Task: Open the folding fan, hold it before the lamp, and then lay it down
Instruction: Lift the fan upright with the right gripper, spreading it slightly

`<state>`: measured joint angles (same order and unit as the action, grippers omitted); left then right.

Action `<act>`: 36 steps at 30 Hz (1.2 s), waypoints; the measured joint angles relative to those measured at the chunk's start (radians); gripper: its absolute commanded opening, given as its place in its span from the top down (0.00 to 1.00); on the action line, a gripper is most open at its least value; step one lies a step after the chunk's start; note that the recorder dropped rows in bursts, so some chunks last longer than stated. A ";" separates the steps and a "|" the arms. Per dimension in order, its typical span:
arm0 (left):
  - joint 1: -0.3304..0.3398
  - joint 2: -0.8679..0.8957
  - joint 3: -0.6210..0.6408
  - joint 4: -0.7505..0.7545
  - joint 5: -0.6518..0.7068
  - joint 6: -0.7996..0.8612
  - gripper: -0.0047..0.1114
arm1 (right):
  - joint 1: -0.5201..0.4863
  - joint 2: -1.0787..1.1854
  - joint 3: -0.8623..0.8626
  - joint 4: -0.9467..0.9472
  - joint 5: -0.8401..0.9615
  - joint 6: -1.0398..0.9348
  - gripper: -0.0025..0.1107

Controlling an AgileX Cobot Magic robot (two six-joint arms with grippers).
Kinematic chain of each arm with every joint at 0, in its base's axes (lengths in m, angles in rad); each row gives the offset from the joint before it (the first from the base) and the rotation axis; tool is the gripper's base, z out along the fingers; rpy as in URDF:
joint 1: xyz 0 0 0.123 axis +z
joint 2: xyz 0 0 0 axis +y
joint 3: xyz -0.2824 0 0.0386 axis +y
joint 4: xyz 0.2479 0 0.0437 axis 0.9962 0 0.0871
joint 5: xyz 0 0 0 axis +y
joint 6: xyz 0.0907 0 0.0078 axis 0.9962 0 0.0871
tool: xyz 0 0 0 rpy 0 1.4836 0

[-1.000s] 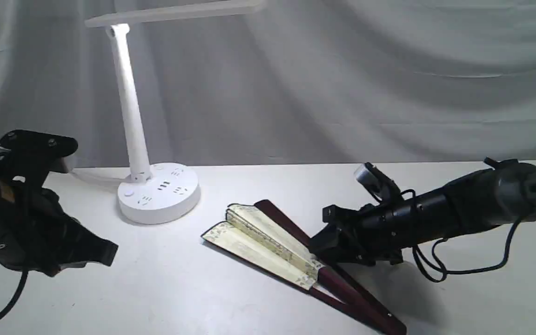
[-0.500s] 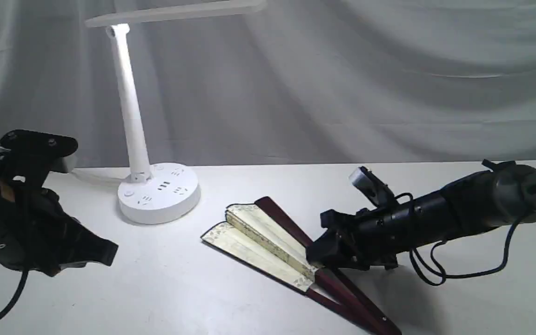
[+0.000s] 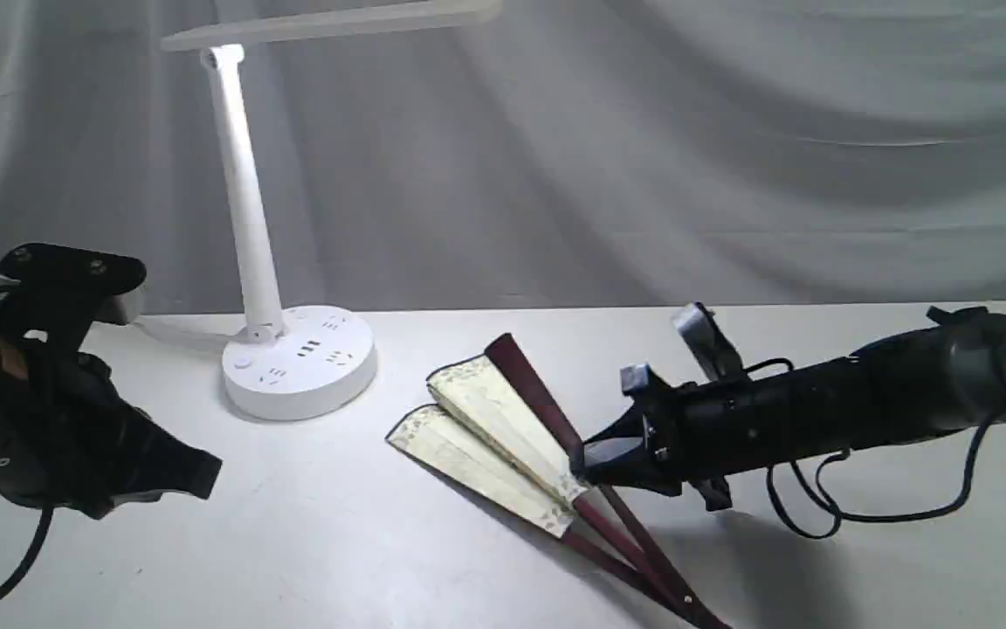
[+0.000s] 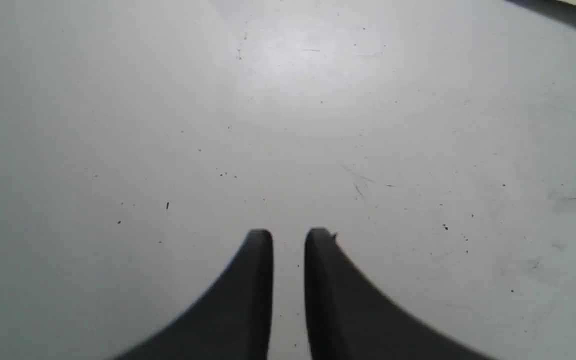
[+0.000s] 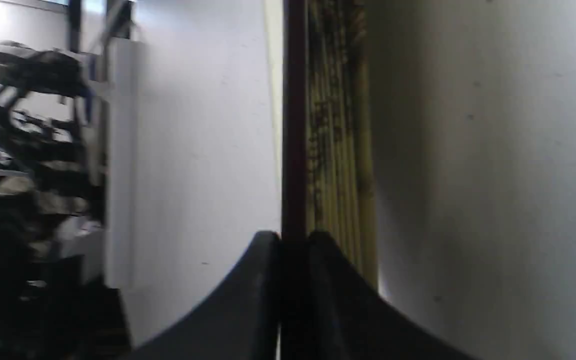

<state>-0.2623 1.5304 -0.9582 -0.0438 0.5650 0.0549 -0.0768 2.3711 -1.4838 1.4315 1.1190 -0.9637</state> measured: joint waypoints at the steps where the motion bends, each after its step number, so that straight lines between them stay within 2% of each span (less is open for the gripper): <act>1: 0.000 0.000 0.000 0.000 0.000 0.000 0.86 | -0.012 0.000 0.000 0.028 0.031 0.000 0.98; 7: 0.000 0.000 0.000 0.000 0.000 0.000 0.86 | -0.064 0.000 0.000 0.112 0.077 0.005 0.98; 13: 0.000 0.000 0.000 0.004 0.000 0.000 0.86 | -0.091 -0.015 0.000 0.044 0.077 0.057 0.98; 20: 0.000 0.000 0.000 0.101 -0.021 0.000 0.86 | -0.106 -0.094 0.031 0.000 0.079 0.075 0.98; 26: 0.000 0.002 0.000 0.117 -0.130 0.000 0.86 | -0.132 -0.195 0.096 0.000 0.081 0.070 0.98; 36: 0.000 0.002 0.014 0.033 -0.324 0.000 0.86 | -0.165 -0.284 0.222 0.062 0.087 0.065 0.98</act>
<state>-0.2623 1.5320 -0.9445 -0.0113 0.2409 0.0549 -0.2420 2.0870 -1.2615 1.4938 1.2058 -0.8988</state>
